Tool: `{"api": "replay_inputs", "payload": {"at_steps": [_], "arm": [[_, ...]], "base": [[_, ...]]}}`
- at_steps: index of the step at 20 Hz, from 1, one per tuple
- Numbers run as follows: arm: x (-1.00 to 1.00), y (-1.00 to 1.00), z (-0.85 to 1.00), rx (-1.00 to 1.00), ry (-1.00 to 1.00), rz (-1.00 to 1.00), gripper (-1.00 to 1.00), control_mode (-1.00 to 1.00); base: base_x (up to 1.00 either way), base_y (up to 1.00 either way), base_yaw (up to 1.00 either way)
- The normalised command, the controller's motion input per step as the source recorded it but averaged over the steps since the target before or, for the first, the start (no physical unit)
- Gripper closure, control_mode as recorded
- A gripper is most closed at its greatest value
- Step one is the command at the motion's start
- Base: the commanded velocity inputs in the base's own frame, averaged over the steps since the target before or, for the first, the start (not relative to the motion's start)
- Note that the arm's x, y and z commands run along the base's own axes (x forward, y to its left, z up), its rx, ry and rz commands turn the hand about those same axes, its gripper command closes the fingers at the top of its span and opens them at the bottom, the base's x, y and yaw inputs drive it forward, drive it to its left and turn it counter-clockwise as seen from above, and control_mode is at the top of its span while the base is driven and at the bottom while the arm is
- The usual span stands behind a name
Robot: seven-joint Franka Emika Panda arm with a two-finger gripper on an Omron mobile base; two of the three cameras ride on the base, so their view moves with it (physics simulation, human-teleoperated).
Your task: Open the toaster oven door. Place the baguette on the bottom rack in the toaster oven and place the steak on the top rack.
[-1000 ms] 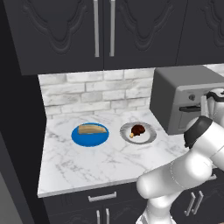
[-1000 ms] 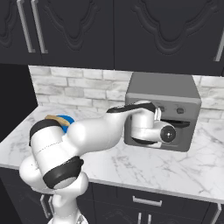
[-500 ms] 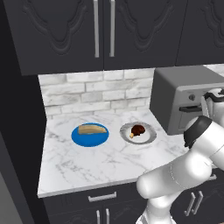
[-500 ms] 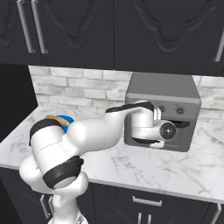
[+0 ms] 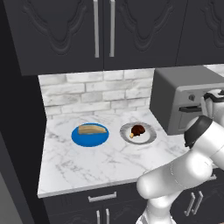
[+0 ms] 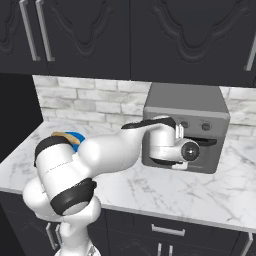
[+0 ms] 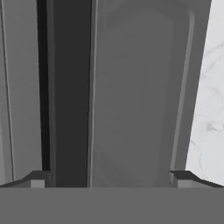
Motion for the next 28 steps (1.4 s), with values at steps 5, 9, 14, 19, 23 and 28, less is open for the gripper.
{"api": "replay_inputs", "payload": {"at_steps": [5,9,14,19,23,28], "arm": [[0.00,0.42,-0.94,0.02,0.02,-0.03,-1.00,-1.00],[-0.02,0.43,-0.94,0.00,0.05,-0.05,-1.00,-1.00],[-0.05,0.43,-0.94,0.00,0.08,-0.06,-1.00,-1.00],[-0.22,0.40,-0.94,-0.03,0.08,-0.06,-1.00,-1.00],[-0.32,0.36,-0.94,-0.05,0.06,-0.05,-1.00,-1.00],[-0.37,0.33,-0.94,-0.06,0.04,-0.02,-1.00,-1.00]], "base": [[0.00,0.00,0.00],[0.00,0.00,0.00],[0.00,0.00,0.00],[0.00,0.00,0.00],[0.00,0.00,0.00],[0.00,0.00,0.00]]}}
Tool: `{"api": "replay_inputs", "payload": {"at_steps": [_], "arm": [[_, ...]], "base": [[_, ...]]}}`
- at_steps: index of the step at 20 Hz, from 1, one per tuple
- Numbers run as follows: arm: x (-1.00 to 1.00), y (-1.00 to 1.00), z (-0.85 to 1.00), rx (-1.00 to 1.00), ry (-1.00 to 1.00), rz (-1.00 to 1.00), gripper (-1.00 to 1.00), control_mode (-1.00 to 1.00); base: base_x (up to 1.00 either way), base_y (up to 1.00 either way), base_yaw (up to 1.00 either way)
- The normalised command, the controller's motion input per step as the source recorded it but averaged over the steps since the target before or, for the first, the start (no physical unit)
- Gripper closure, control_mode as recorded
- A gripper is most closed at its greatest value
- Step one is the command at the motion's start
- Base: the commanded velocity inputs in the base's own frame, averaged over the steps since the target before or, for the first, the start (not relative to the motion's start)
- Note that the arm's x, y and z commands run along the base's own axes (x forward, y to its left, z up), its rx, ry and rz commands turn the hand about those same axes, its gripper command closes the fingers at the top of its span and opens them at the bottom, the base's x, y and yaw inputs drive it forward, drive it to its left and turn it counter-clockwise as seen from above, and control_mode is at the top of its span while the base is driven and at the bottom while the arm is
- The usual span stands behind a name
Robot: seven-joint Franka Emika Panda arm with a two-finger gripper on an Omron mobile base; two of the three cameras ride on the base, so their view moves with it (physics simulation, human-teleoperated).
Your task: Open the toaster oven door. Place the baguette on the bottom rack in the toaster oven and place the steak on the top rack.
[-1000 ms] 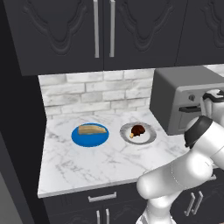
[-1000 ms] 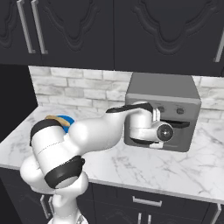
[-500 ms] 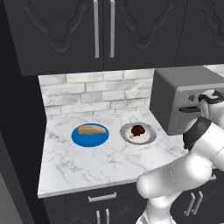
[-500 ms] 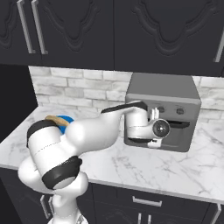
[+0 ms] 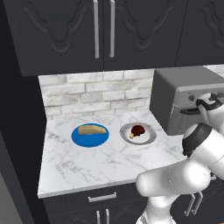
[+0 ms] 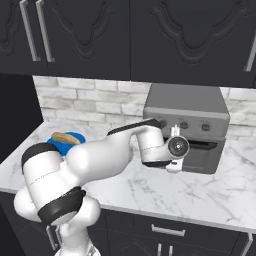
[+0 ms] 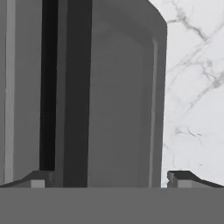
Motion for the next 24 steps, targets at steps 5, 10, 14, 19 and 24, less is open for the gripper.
{"api": "replay_inputs", "payload": {"at_steps": [5,10,14,19,24], "arm": [[-0.42,0.30,-0.94,-0.06,0.05,0.00,-1.00,-1.00],[-0.47,0.28,-0.94,-0.07,0.08,0.00,-1.00,-1.00],[-0.60,0.20,-0.94,-0.05,0.13,0.00,-1.00,-1.00],[-0.63,0.06,-0.86,0.00,0.27,0.00,-1.00,-1.00],[-0.48,-0.02,-0.59,0.10,0.48,0.00,-1.00,-1.00]], "base": [[0.00,0.00,0.00],[0.00,0.00,0.00],[0.00,0.00,0.00],[0.00,0.00,0.00],[0.00,0.00,0.00]]}}
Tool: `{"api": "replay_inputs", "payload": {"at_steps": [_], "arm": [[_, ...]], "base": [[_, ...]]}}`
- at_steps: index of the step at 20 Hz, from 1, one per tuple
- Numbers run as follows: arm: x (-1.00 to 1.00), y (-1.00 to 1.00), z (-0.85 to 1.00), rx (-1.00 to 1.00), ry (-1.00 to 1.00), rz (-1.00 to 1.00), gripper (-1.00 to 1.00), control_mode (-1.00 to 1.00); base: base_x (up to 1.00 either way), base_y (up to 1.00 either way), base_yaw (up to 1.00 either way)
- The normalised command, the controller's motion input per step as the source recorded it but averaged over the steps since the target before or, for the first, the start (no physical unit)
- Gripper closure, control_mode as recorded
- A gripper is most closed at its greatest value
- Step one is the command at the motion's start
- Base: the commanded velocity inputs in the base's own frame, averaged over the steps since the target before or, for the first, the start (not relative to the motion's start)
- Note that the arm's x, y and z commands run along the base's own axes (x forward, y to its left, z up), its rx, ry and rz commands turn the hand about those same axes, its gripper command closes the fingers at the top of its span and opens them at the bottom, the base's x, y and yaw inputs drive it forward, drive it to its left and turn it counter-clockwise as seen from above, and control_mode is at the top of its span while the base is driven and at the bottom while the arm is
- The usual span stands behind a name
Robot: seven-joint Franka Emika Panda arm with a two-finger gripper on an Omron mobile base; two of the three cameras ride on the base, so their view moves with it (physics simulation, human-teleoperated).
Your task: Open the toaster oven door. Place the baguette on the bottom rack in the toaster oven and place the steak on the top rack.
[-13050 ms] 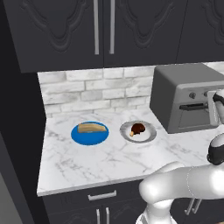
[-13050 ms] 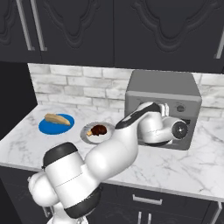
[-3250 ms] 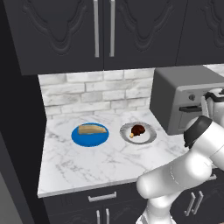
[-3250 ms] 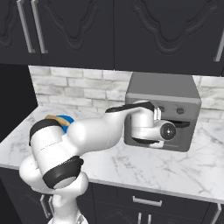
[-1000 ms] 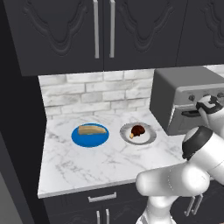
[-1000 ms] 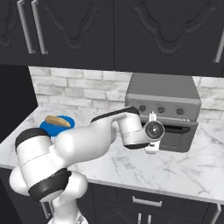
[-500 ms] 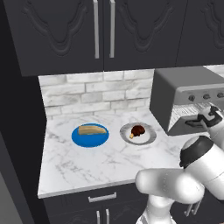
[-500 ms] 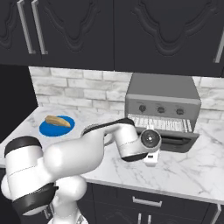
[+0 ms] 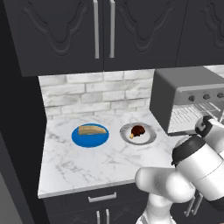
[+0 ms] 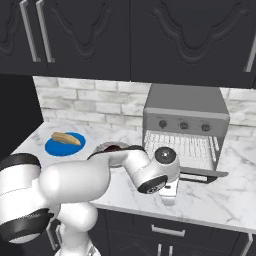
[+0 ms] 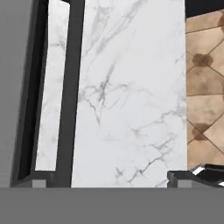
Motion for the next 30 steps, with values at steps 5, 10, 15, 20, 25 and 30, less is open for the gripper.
{"api": "replay_inputs", "payload": {"at_steps": [5,10,15,20,25,30], "arm": [[-0.40,-0.22,-0.43,0.26,0.58,0.01,-1.00,-1.00],[-0.56,-0.24,-0.30,0.31,0.33,0.06,-1.00,-1.00],[-0.36,-0.12,0.48,0.36,-0.02,0.22,-1.00,-1.00],[-0.08,0.08,0.62,0.11,-0.11,0.23,-1.00,-1.00],[0.36,0.15,0.26,0.00,-0.04,0.26,-1.00,-1.00],[0.36,0.25,0.04,-0.03,-0.18,0.30,-1.00,-1.00]], "base": [[0.00,0.00,0.00],[0.00,0.00,0.00],[0.00,0.00,0.00],[0.00,0.00,0.00],[0.00,0.00,0.00],[0.00,0.00,0.00]]}}
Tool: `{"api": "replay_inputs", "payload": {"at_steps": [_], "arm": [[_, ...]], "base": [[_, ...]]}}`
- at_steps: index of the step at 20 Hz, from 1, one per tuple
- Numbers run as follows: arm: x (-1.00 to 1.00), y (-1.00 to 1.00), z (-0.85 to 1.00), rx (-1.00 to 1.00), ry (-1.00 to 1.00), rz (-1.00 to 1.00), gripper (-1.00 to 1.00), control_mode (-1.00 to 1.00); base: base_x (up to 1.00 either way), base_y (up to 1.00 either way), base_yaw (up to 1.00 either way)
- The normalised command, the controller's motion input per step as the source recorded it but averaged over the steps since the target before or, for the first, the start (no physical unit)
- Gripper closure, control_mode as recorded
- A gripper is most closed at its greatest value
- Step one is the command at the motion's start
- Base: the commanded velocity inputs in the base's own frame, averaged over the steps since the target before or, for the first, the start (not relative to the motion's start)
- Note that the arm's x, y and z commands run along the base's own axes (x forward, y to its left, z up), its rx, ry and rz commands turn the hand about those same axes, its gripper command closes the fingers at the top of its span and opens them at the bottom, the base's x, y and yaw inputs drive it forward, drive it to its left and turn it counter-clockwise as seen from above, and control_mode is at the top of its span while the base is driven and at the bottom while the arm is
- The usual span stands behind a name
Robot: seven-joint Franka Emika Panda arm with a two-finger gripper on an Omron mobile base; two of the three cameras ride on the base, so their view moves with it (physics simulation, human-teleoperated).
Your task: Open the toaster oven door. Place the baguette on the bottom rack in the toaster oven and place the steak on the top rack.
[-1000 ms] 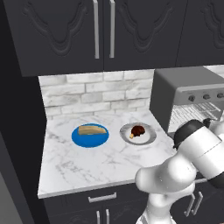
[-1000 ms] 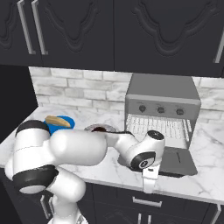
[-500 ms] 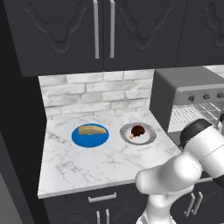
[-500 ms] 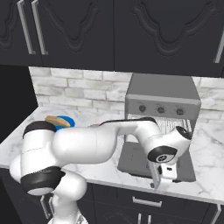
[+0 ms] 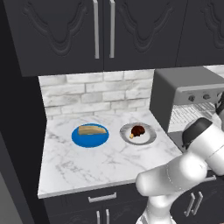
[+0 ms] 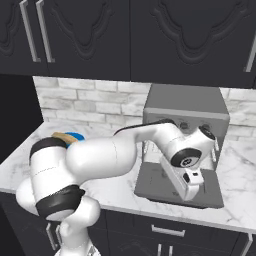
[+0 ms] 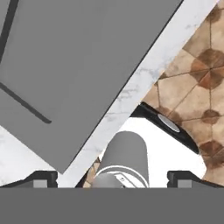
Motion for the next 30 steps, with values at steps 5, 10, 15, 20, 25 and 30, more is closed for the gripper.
{"api": "replay_inputs", "payload": {"at_steps": [5,10,15,20,25,30], "arm": [[0.15,0.36,-0.15,-0.08,-0.38,0.23,-1.00,-1.00],[0.30,0.32,-0.17,-0.20,-0.24,0.13,-1.00,-1.00],[0.41,0.24,-0.03,-0.28,-0.06,0.01,-1.00,-1.00],[0.30,-0.01,-0.01,-0.16,-0.06,0.19,-1.00,-1.00],[0.14,-0.17,0.05,0.00,-0.01,0.40,-1.00,-1.00],[0.00,-0.29,0.07,0.00,-0.11,0.63,-1.00,-1.00]], "base": [[0.00,0.00,0.00],[0.00,0.00,0.00],[0.00,0.00,0.00],[0.00,0.00,0.00],[0.00,0.00,0.00],[0.00,0.00,0.00]]}}
